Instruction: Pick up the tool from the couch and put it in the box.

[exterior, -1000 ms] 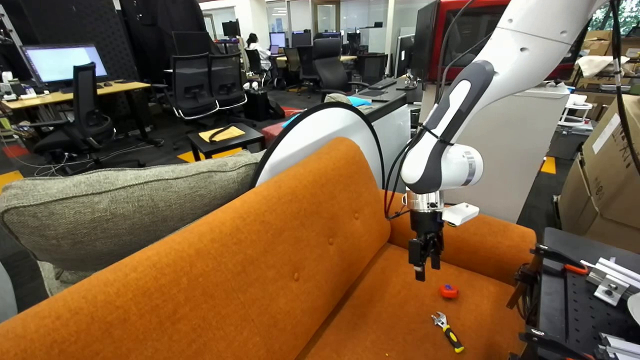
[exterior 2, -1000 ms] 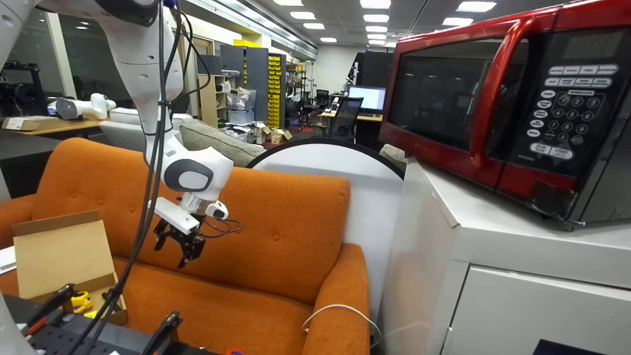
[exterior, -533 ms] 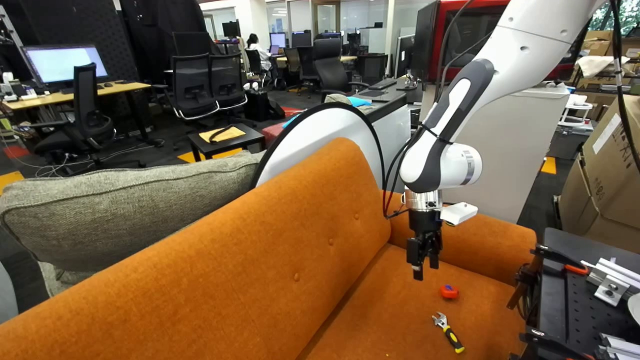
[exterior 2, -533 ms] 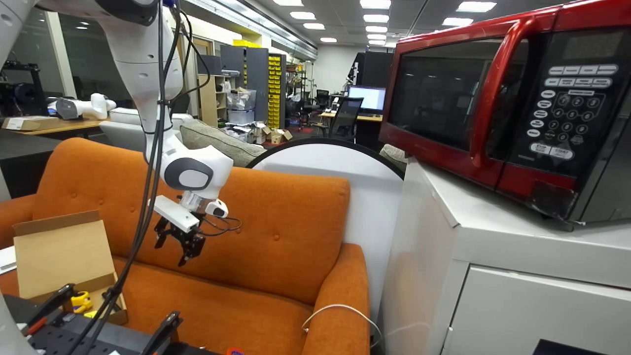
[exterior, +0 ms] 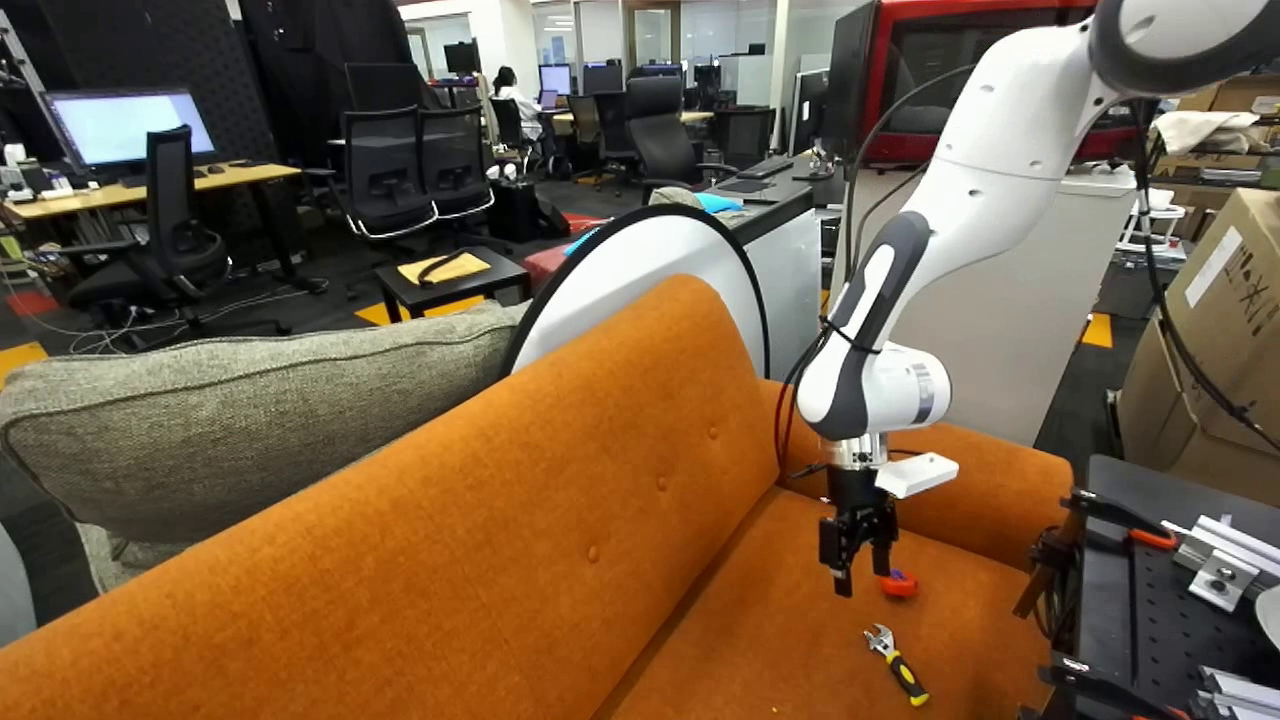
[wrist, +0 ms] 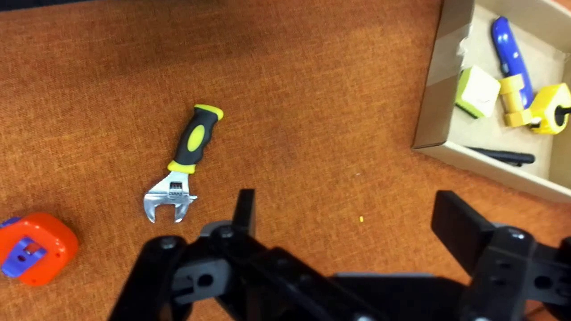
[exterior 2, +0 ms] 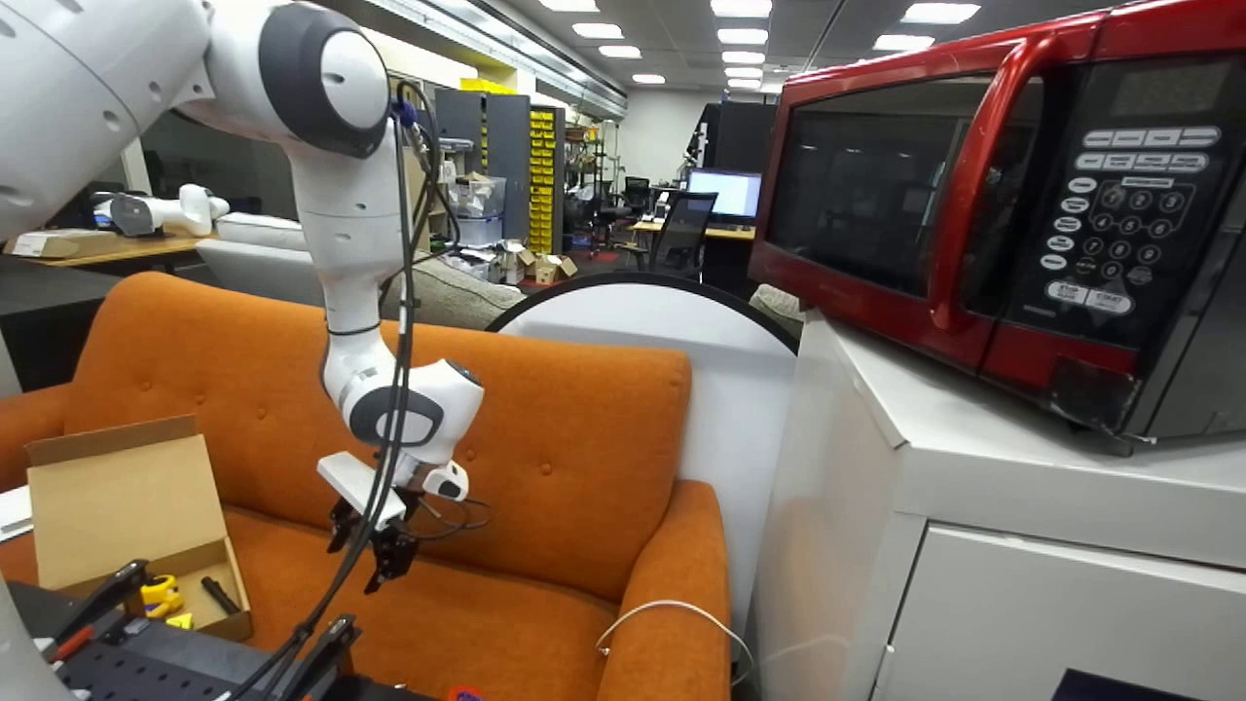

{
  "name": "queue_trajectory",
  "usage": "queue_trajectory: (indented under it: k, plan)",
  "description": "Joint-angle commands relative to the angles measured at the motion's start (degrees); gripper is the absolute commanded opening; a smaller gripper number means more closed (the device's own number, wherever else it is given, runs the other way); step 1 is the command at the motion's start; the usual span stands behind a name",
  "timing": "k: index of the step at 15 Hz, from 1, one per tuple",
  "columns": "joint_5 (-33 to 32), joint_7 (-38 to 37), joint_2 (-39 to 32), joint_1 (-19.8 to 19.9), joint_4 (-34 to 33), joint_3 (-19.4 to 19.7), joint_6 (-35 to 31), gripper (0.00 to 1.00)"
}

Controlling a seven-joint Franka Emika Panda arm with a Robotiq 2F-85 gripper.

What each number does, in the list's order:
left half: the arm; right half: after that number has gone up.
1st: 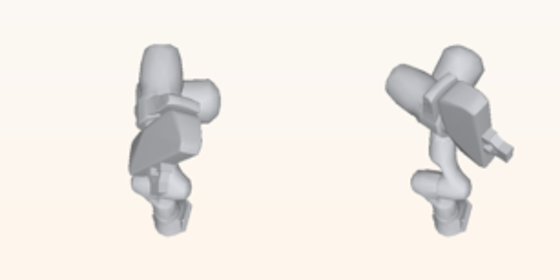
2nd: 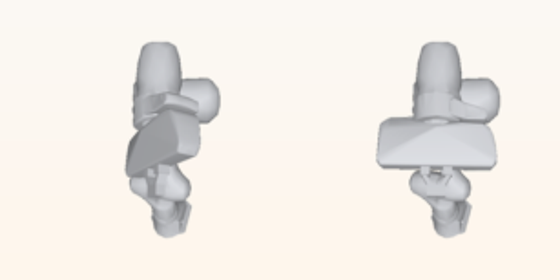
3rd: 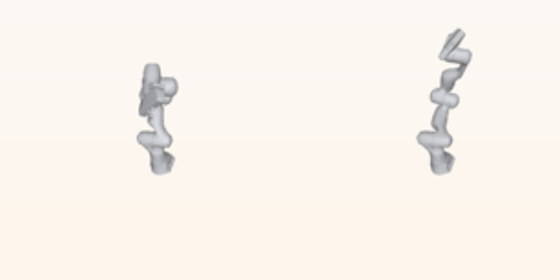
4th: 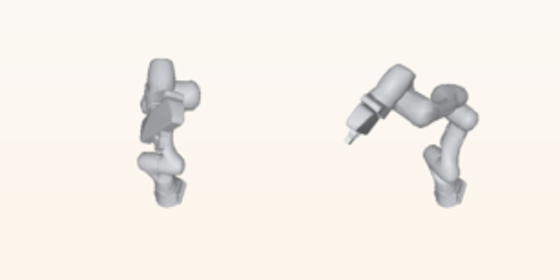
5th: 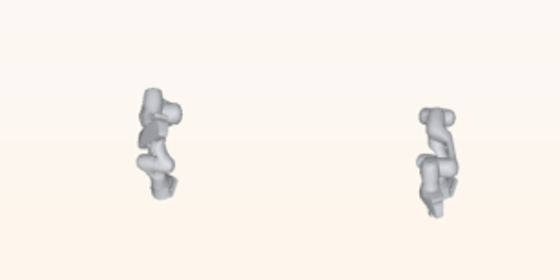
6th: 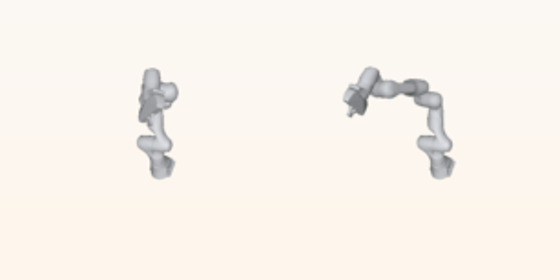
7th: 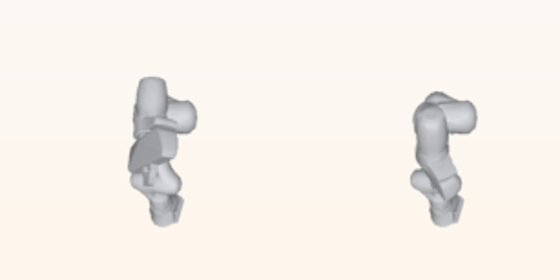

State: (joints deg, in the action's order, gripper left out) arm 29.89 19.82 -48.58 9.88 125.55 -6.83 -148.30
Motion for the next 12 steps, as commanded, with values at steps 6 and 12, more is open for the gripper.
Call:
queue_trajectory:
  k: [6, 12]
  plan:
    - [0.35, -13.84, -18.72, 5.97, -12.52, -1.51, -4.66, 1.0]
    - [0.57, -24.58, -25.3, 6.75, -16.41, -0.21, -5.61, 1.0]
